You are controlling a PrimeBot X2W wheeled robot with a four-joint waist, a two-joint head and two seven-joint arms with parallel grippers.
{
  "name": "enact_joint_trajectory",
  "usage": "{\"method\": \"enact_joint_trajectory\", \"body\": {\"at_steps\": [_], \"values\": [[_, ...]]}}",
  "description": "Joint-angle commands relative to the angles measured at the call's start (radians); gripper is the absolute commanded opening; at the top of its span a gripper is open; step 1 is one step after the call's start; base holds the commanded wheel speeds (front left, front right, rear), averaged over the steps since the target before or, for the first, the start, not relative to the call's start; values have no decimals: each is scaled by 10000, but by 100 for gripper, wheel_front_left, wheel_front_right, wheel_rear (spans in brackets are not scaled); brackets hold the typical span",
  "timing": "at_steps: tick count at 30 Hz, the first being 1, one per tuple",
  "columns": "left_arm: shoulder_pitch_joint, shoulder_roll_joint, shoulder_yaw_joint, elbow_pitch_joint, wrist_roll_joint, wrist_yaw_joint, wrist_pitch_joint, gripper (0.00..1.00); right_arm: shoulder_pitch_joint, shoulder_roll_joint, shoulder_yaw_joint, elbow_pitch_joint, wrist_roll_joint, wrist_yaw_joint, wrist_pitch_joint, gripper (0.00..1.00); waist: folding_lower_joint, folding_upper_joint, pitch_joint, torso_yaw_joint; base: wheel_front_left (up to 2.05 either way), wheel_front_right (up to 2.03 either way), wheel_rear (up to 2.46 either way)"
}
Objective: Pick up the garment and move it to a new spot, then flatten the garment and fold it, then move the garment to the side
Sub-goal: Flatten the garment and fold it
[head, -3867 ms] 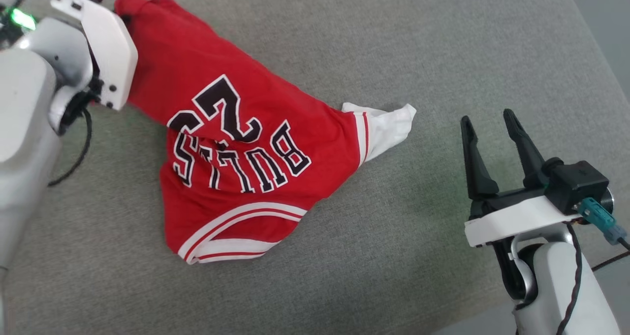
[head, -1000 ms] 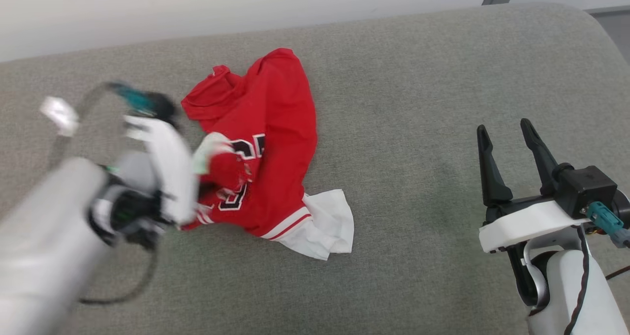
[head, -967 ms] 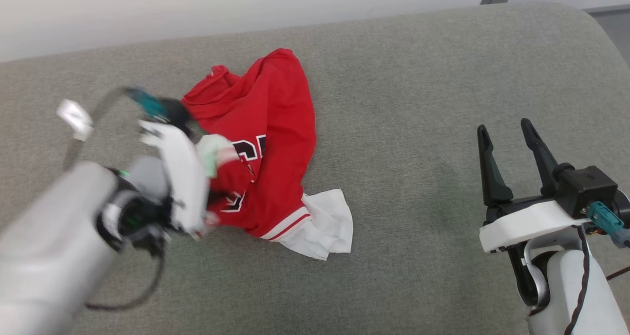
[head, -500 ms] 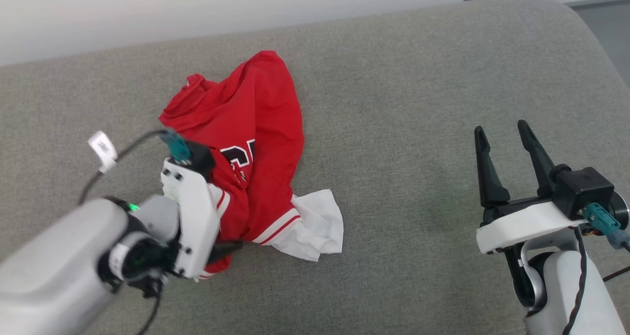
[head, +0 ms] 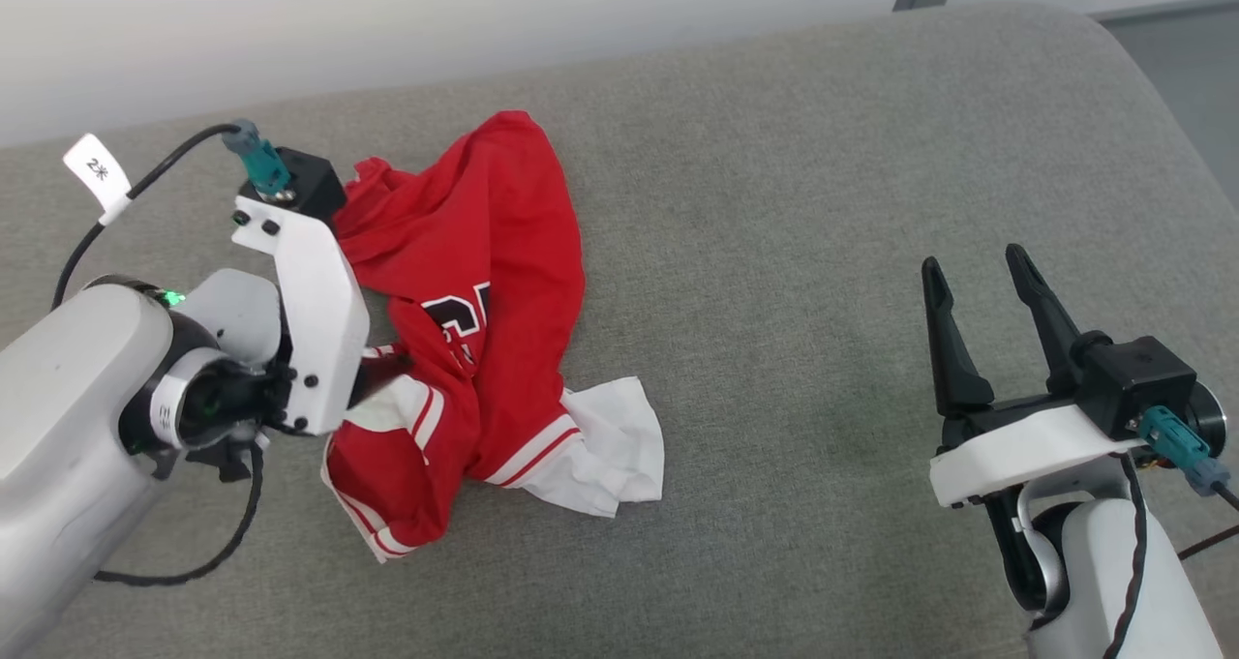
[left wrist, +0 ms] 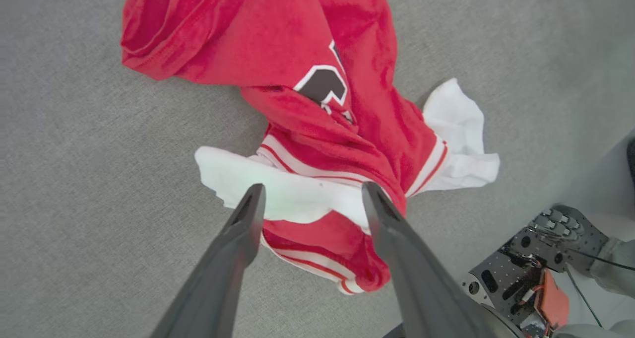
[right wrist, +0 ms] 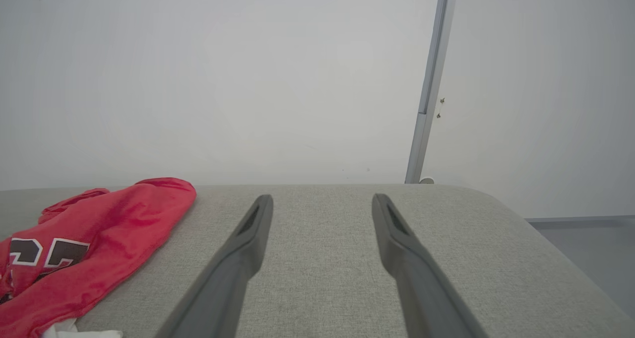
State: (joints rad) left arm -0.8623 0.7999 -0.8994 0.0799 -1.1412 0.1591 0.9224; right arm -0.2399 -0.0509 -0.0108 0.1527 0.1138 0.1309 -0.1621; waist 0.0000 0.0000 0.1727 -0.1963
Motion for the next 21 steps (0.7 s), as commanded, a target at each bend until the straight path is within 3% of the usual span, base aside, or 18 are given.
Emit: {"method": "enact_joint_trajectory", "body": {"at_steps": [1, 10, 11, 12, 13, 21], "values": [[-87, -99, -29, 359, 126, 109, -74, 100, -116, 5, -19, -12, 64, -2, -79, 100, 0, 0, 118, -80, 0, 0, 0], [108, -382, -367, 2082, 407, 276, -27, 100, -251, 5, 4, -52, 131, -2, -133, 100, 0, 0, 527, -311, 0, 0, 0], [150, -449, -341, 2265, 302, 340, -3, 83, -267, 6, -9, -55, 131, -2, -142, 100, 0, 0, 555, -311, 0, 0, 0], [178, -496, -344, 2403, 245, 301, 37, 38, -274, 5, -26, -53, 133, -2, -158, 100, 0, 0, 582, -308, 0, 0, 0], [213, -543, -286, 2550, 125, 323, 54, 0, -272, 6, -38, -46, 122, -2, -165, 100, 0, 0, 605, -301, 0, 0, 0], [112, -567, 156, 3071, -315, 437, -137, 0, -267, 6, -193, -48, -47, -2, -128, 100, 0, 0, 581, -51, 0, 0, 0]]}}
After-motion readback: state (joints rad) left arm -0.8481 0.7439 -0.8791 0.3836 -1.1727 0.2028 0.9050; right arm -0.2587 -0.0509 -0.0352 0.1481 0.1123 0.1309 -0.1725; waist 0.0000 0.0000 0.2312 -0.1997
